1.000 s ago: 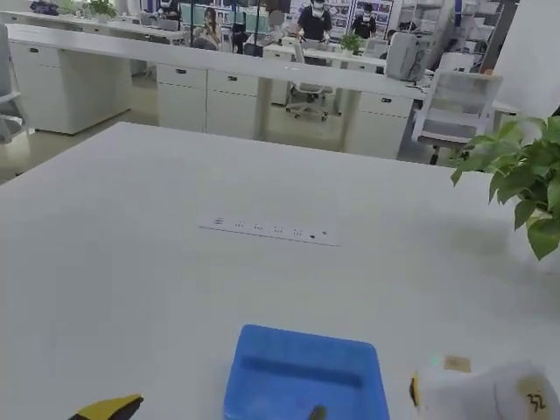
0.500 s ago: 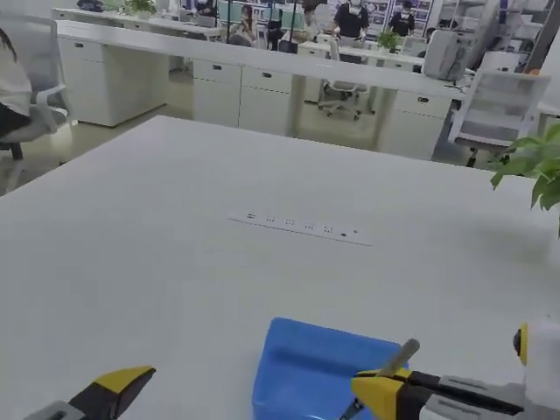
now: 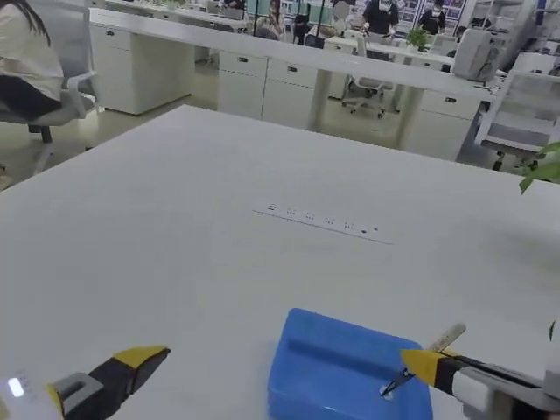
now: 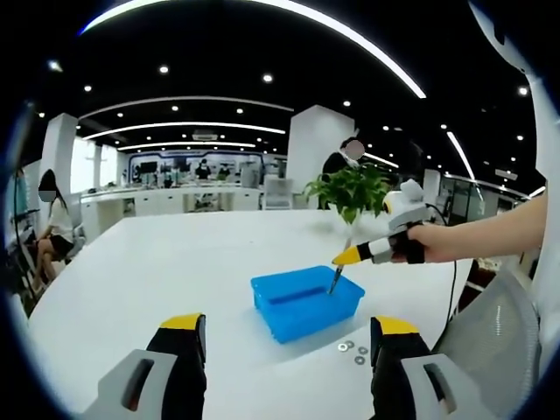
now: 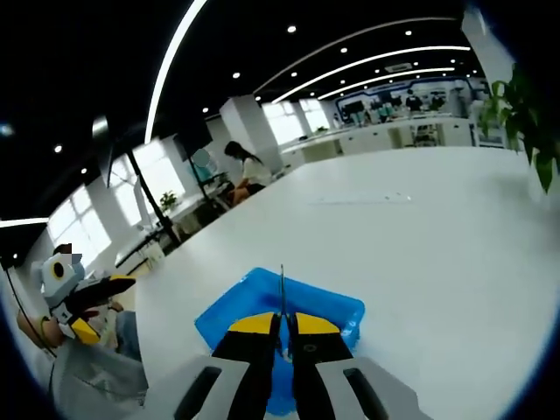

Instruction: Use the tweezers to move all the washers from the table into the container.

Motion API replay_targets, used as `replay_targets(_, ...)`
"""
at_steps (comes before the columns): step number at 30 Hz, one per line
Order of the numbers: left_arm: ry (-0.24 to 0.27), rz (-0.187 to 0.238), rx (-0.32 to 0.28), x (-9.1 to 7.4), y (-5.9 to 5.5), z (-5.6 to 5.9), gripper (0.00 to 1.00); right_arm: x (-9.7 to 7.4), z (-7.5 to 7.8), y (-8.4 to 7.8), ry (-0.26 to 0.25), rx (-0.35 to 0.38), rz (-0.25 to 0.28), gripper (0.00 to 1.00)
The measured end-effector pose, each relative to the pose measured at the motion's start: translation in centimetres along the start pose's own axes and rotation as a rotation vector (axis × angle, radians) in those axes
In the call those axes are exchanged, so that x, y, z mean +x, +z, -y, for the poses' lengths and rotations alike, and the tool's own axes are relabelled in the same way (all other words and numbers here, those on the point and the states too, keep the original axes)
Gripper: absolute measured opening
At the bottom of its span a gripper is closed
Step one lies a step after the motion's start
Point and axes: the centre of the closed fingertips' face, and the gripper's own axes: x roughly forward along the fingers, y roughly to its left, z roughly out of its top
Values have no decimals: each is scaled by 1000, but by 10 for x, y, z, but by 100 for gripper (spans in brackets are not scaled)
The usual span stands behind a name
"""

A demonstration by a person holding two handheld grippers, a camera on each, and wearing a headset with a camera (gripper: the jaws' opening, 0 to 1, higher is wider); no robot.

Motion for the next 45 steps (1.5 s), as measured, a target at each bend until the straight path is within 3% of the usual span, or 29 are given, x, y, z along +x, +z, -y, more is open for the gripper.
replay_targets(8,7,-5,-3,0,-2,-3,76,8,11,-10,-42,-76,-53,3)
replay_targets(17,-10,-11,10,0,-2,1,76,13,17,-22,-61,-138,-99,3)
replay_targets(25,15,0,-2,-2,0,-3,76,8,18,-15,-61,-137,-69,3)
replay_targets(29,15,-11,5,-2,-2,-2,76,1,11,-8,-52,-125,-41,3)
replay_targets(41,-5,-19,6,-1,-3,1,76,-25,-34,10,1,-90,64,3)
replay_targets(45,-9,-19,10,0,-3,2,76,-31,-46,9,12,-79,75,3)
